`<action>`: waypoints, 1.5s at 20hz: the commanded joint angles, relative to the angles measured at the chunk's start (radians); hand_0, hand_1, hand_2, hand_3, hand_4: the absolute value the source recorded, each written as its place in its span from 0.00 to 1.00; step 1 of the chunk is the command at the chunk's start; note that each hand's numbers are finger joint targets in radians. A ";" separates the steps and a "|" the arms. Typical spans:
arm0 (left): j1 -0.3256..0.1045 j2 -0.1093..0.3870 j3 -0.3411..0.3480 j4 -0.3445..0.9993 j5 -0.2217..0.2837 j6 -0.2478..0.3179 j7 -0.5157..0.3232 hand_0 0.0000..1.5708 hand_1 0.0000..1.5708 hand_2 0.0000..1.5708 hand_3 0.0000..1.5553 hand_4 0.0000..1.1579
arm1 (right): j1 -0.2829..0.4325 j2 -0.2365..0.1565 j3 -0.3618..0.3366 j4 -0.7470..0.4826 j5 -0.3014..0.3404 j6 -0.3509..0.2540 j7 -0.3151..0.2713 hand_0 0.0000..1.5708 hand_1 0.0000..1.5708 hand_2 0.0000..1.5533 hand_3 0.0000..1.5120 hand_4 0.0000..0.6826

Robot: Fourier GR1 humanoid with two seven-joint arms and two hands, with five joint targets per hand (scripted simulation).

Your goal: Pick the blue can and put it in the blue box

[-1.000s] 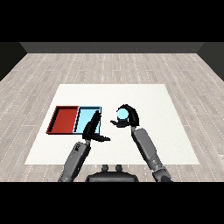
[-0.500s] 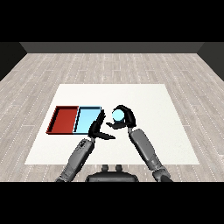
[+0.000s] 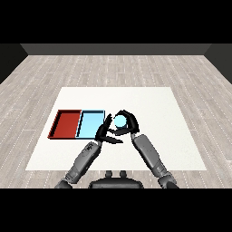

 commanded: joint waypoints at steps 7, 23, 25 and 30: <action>0.035 0.000 -0.037 -0.029 -0.007 0.011 -0.007 0.00 0.00 0.00 0.00 0.00 | -0.045 0.001 0.099 0.062 -0.038 -0.058 -0.054 0.93 0.93 0.95 0.94 0.90; -0.102 0.006 -0.015 0.083 0.000 0.048 -0.003 0.00 0.00 0.00 0.00 0.00 | -0.043 0.001 0.234 -0.003 -0.101 -0.158 -0.018 0.94 0.94 0.94 0.93 0.77; -0.117 0.000 -0.066 0.089 0.048 0.089 0.003 0.00 0.00 0.00 0.00 0.15 | -0.014 0.001 0.178 -0.005 -0.092 -0.079 -0.016 0.95 0.95 0.94 0.93 0.78; -0.153 0.001 -0.090 0.183 -0.039 0.171 0.016 0.00 0.00 0.00 0.00 0.00 | -0.072 0.000 0.138 0.073 -0.137 -0.047 -0.058 0.94 0.94 0.94 0.93 0.84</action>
